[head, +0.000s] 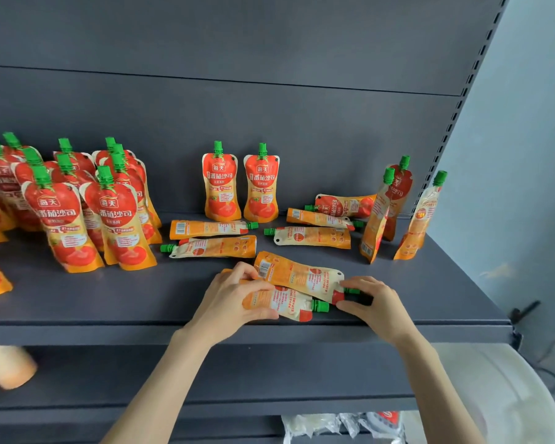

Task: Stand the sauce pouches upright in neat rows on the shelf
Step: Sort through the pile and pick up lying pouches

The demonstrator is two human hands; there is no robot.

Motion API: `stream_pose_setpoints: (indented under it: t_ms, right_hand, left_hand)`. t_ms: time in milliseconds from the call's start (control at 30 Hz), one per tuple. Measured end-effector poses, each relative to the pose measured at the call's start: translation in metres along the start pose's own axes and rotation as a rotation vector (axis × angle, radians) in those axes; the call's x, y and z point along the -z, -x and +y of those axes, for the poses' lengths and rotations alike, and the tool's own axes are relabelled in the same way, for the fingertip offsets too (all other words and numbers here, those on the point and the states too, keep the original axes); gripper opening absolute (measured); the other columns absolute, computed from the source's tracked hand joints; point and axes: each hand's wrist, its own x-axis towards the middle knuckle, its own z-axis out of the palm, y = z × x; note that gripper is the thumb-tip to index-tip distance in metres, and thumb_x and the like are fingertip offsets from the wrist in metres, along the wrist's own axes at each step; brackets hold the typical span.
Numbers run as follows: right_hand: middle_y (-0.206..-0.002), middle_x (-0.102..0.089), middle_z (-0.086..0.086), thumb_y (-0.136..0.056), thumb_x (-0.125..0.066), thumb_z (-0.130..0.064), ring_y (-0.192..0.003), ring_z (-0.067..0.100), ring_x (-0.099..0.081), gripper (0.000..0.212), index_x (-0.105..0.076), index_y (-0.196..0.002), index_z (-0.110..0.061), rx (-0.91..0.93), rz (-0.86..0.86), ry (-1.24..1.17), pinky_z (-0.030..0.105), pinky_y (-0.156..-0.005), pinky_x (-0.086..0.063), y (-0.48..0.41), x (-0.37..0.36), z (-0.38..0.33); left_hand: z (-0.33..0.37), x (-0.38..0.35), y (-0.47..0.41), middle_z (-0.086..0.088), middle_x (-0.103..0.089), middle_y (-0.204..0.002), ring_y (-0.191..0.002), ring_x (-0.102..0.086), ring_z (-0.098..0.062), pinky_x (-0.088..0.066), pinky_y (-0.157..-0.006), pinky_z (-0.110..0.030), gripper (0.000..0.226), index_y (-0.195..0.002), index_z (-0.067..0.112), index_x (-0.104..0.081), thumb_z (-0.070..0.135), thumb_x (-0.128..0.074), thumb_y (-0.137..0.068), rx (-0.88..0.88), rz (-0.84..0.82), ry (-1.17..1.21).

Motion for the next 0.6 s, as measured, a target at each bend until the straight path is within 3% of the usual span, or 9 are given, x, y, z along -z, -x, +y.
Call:
stream_pose_setpoints:
  t_ms: [133,267,400,500,600]
  right_hand:
    - [-0.108,-0.065,-0.002,-0.079,-0.072,-0.011,-0.094,0.016,-0.058,0.029,-0.069,-0.107,-0.017,-0.021,0.069,-0.092,0.018,-0.081,-0.041,0.001,0.001,0.003]
    - [-0.088,-0.070,0.000,-0.077,-0.073,-0.007,-0.084,0.025,-0.062,0.022,-0.071,-0.094,-0.022,-0.025,0.232,-0.293,0.026,-0.073,-0.049,0.008,0.002,0.000]
    - [-0.083,-0.070,-0.008,-0.075,-0.076,-0.012,-0.076,0.013,-0.061,0.021,-0.069,-0.087,-0.027,0.053,0.401,-0.489,0.017,-0.069,-0.048,0.011,0.014,-0.026]
    - [-0.084,-0.069,-0.006,-0.071,-0.078,-0.017,-0.074,0.001,-0.060,0.019,-0.069,-0.089,-0.020,0.113,0.509,-0.542,0.010,-0.068,-0.048,0.003,0.023,-0.052]
    - [-0.084,-0.066,-0.007,-0.070,-0.078,-0.023,-0.077,0.001,-0.058,0.017,-0.066,-0.083,-0.027,0.206,0.551,-0.531,0.010,-0.068,-0.045,-0.011,0.026,-0.077]
  left_hand:
    - [0.000,-0.005,0.001,0.007,-0.060,-0.100,-0.085,-0.058,-0.015,-0.042,-0.079,-0.031,0.064,-0.100,0.026,-0.072,0.074,-0.037,-0.075,-0.119,0.148,-0.055]
    - [-0.002,-0.007,0.003,0.007,-0.064,-0.093,-0.077,-0.062,-0.015,-0.046,-0.068,-0.029,0.060,-0.096,0.021,-0.073,0.068,-0.038,-0.081,-0.162,0.225,-0.032]
    - [-0.003,-0.005,0.005,0.006,-0.065,-0.094,-0.079,-0.064,-0.013,-0.053,-0.065,-0.031,0.058,-0.101,0.015,-0.071,0.062,-0.041,-0.086,-0.163,0.325,0.120]
    - [0.001,0.000,0.002,0.014,-0.064,-0.096,-0.088,-0.061,-0.001,-0.050,-0.071,-0.019,0.046,-0.104,0.012,-0.069,0.050,-0.048,-0.087,-0.118,0.386,0.307]
    - [0.010,0.003,-0.002,0.029,-0.063,-0.091,-0.094,-0.057,0.013,-0.043,-0.076,-0.003,0.040,-0.101,0.015,-0.067,0.048,-0.051,-0.086,-0.011,0.471,0.463]
